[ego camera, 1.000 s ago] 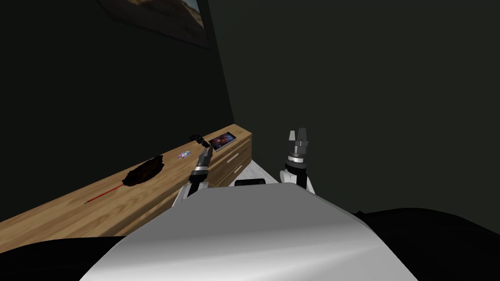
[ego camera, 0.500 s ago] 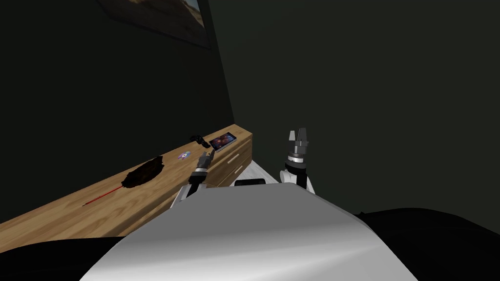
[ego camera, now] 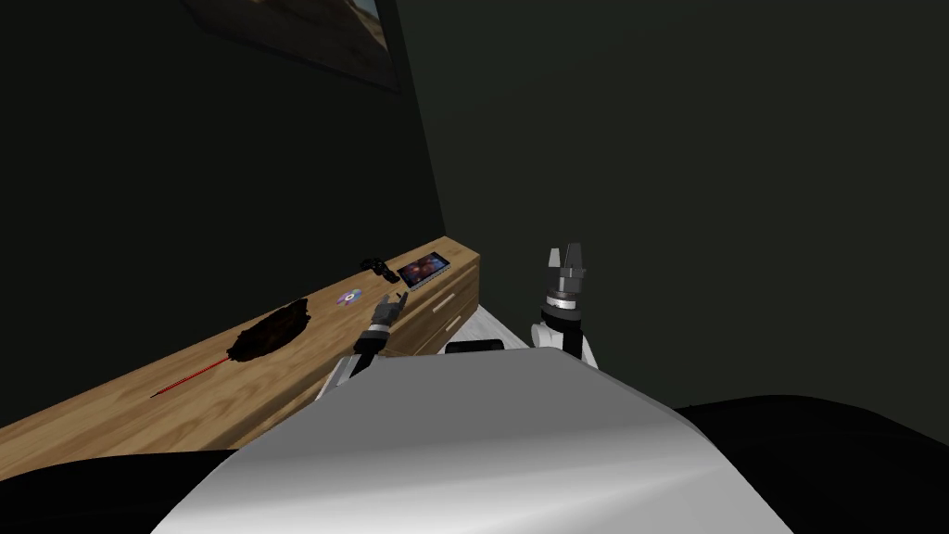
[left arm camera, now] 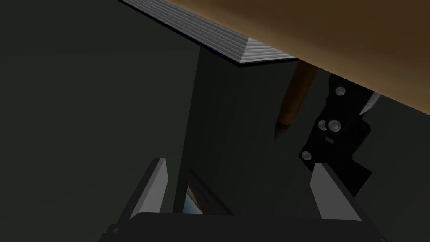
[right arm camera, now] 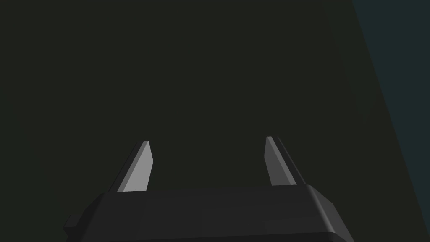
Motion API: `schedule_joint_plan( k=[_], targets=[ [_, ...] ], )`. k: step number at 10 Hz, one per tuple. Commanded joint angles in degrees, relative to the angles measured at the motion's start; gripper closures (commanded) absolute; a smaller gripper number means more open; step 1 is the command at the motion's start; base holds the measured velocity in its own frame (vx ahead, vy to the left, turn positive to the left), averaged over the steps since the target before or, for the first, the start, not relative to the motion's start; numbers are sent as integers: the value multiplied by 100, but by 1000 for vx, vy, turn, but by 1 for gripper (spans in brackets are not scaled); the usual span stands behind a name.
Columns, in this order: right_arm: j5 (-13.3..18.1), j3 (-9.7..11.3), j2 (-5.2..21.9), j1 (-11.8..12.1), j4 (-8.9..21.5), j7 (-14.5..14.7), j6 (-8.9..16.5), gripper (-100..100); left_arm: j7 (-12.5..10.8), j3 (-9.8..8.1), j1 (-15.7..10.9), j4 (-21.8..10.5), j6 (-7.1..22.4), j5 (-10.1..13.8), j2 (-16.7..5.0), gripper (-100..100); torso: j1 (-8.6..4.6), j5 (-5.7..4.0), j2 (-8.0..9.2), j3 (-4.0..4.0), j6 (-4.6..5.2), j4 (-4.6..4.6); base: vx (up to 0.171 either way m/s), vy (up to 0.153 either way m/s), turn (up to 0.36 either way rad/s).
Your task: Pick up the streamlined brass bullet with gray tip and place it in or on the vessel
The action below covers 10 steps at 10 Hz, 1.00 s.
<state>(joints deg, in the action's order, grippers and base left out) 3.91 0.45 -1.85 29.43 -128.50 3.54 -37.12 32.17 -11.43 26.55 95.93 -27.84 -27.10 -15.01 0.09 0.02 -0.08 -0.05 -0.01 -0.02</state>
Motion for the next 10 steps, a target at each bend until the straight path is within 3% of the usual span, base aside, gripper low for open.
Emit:
schedule_joint_plan(
  k=[1,3,4,5,6,7,8,10],
  targets=[
    [0,0,0,0,0,0,0,0,166,-12,-65,-184,95,-145,-92,-100,0,0,0,0,0,0,22,19,-4],
    [0,0,0,0,0,0,0,0,319,-50,-88,-388,112,-269,-180,-100,-2,0,1,0,0,0,15,15,-5],
    [0,0,0,0,0,0,0,0,253,-45,-48,-299,84,-216,-152,-100,-3,-1,3,1,0,1,5,6,-1],
    [0,0,0,0,0,0,0,0,268,-48,-47,-307,91,-224,-159,0,-7,-1,5,3,1,1,0,0,0],
    [0,0,0,0,0,0,0,0,213,-92,-143,-294,252,-230,-186,-100,-9,-2,7,4,1,2,35,2,-128],
    [0,0,0,0,0,0,0,0,247,-66,-95,-292,167,-230,-164,-100,-9,-2,-3,-1,4,0,22,5,-35],
    [0,0,0,0,0,0,0,0,241,-69,-103,-289,191,-231,-165,100,-9,-2,0,-1,0,0,0,0,0],
    [0,0,0,0,0,0,0,0,242,-73,-103,-288,190,-231,-167,100,-12,0,7,3,3,0,0,0,0]
  ],
)
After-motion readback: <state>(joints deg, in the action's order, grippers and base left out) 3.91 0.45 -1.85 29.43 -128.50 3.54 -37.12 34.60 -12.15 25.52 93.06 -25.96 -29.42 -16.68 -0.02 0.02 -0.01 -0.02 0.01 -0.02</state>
